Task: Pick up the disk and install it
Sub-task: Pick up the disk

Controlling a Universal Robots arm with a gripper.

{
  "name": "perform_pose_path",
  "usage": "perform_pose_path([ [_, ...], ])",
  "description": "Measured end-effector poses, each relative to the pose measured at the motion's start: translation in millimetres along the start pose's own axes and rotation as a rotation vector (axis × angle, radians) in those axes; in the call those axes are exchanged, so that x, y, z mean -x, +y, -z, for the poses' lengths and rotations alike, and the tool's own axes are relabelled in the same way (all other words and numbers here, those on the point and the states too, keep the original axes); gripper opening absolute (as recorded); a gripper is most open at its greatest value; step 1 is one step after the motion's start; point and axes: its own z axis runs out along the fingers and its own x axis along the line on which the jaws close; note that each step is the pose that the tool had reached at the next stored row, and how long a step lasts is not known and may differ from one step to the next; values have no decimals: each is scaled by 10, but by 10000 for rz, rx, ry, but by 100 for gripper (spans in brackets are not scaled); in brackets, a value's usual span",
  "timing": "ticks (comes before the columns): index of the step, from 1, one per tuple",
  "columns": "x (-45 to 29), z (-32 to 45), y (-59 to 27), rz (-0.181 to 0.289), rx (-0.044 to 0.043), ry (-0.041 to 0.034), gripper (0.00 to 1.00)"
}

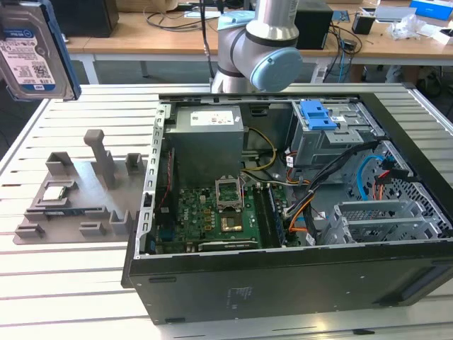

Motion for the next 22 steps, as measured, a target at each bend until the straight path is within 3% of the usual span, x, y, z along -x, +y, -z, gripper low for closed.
perform_pose_path([
  [6,-2,122,1,0,0,0,37],
  [13,-5,373,4,0,1,0,37],
  [22,-8,603,6,0,0,0,37],
])
